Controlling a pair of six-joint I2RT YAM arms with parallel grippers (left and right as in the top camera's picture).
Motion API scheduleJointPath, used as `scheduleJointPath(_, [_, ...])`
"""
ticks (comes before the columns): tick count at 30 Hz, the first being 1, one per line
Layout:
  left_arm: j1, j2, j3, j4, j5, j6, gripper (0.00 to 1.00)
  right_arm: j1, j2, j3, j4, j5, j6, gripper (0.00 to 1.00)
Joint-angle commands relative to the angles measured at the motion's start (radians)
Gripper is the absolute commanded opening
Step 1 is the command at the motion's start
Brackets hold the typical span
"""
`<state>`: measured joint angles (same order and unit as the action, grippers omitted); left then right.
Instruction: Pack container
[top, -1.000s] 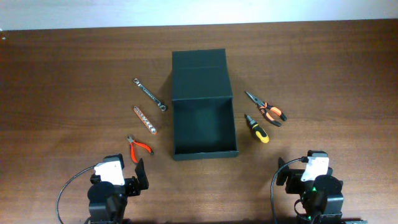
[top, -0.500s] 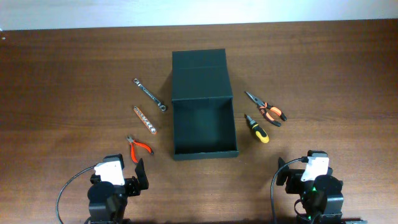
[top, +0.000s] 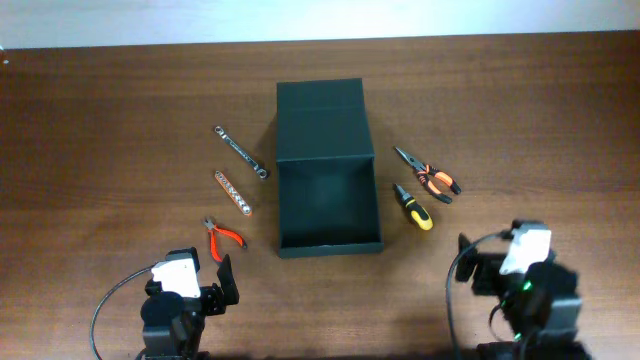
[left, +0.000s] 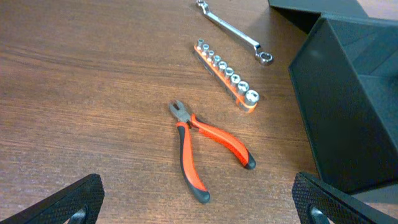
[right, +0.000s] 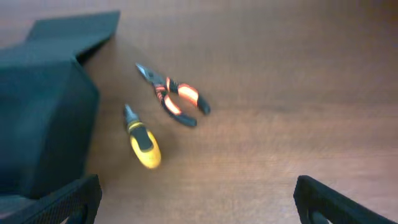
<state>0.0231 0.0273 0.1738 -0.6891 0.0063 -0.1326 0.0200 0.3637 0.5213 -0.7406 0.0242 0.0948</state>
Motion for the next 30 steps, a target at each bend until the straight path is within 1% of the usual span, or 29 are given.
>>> scheduleJointPath(1, [0.007, -0.008, -0.005, 0.005, -0.011, -0.009, 0.99, -0.007, 0.202, 0.215, -0.034, 0.014, -0.012, 0.98])
scheduleJointPath(5, [0.007, -0.008, -0.005, 0.005, -0.011, -0.009, 0.99, -0.007, 0.451, 0.469, -0.120, 0.014, -0.012, 0.99])
scheduleJointPath(10, [0.007, -0.008, -0.005, 0.005, -0.011, -0.009, 0.99, -0.007, 0.781, 0.828, -0.292, 0.015, -0.012, 0.99])
scheduleJointPath(15, [0.007, -0.008, -0.005, 0.005, -0.011, -0.009, 0.99, -0.008, 1.051, 1.118, -0.461, 0.035, -0.011, 0.99])
scheduleJointPath(18, [0.007, -0.008, -0.005, 0.005, -0.011, -0.009, 0.99, -0.008, 1.204, 1.264, -0.547, 0.050, -0.012, 0.99])
scheduleJointPath(22, [0.007, -0.008, -0.005, 0.005, -0.010, -0.009, 0.99, -0.008, 1.363, 1.356, -0.592, 0.078, -0.012, 0.99])
scheduleJointPath(30, [0.007, -0.008, -0.005, 0.005, -0.011, -0.009, 0.99, -0.008, 1.518, 1.362, -0.579, 0.090, -0.035, 0.99])
